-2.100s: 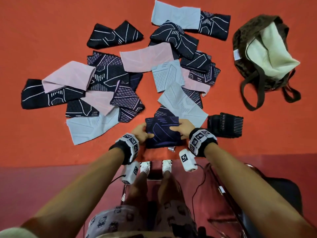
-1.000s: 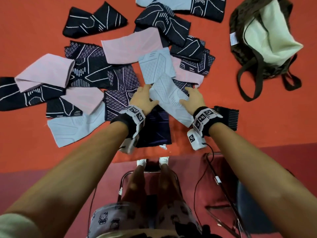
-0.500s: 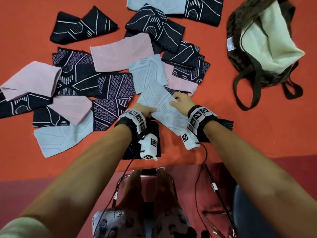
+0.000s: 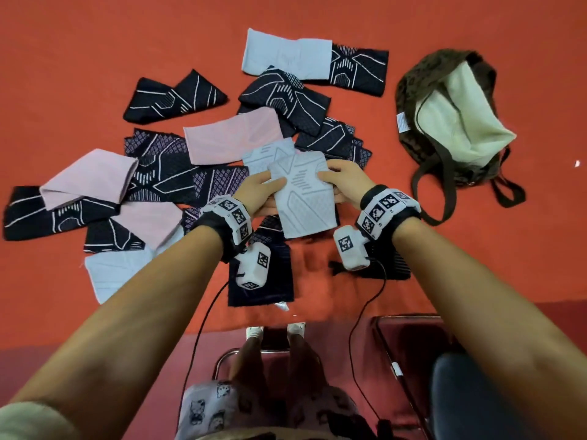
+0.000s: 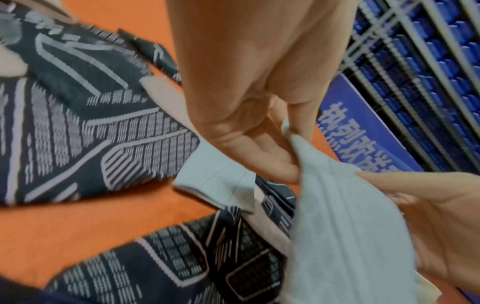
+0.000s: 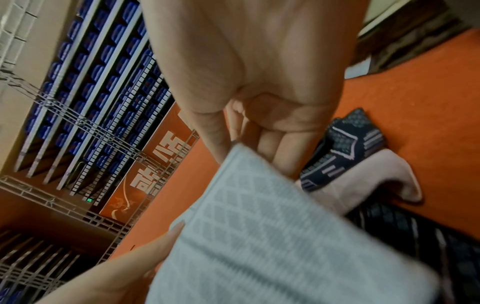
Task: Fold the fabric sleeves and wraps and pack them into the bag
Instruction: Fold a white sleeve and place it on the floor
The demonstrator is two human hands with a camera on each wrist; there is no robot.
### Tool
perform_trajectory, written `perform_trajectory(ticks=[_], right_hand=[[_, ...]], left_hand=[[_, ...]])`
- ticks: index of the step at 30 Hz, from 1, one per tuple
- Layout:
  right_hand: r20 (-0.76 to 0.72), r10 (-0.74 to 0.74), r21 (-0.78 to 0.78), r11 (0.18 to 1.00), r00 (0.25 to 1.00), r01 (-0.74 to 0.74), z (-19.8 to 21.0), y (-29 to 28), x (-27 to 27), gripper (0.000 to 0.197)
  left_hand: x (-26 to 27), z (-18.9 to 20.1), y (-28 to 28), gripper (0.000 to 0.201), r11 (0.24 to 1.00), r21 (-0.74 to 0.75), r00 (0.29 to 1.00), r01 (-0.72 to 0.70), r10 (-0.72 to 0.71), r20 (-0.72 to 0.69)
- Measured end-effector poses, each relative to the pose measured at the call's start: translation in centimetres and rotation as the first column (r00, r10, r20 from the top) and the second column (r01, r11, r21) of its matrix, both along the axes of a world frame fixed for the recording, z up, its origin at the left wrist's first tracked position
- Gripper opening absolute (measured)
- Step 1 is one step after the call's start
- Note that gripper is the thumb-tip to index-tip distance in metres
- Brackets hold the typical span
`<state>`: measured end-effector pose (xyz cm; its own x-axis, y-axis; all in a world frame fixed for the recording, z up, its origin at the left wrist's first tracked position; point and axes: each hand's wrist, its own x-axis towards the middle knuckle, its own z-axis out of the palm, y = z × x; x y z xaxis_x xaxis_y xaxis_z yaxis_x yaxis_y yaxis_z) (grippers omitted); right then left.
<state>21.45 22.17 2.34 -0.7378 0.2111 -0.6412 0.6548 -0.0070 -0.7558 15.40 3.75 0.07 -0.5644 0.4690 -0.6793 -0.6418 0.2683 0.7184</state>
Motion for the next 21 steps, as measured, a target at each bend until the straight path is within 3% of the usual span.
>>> perform_trajectory(ticks=[6, 14, 17, 21], right_hand=[[-0.081, 0.011, -0.092, 0.996, 0.997, -0.019, 5.9, 0.2, 0.1, 0.041], [-0.208, -0.081, -0.134, 0.99, 0.975, 0.054, 9.3, -0.4, 0.3, 0.029], [-0.192, -0.061, -0.096, 0.994, 0.98, 0.043, 9.9, -0.7, 0.6, 0.029], [-0.22, 0.04, 0.094, 0.995, 0.975, -0.02, 9.9, -1.4, 1.3, 0.028]], left_hand=[[-1.7, 4.7, -1.3, 0.03, 0.994, 0.106, 0.999, 0.024, -0.02, -0.045], [-1.7, 10.2, -1.5, 0.026, 0.975, 0.219, 0.997, -0.037, 0.051, -0.06], [-1.6, 11.2, -2.1, 0.023, 0.981, 0.194, 0.998, -0.021, 0.032, -0.054], [-1.5, 11.0, -2.7, 0.02, 0.988, 0.145, 0.997, -0.055, 0.062, -0.05]])
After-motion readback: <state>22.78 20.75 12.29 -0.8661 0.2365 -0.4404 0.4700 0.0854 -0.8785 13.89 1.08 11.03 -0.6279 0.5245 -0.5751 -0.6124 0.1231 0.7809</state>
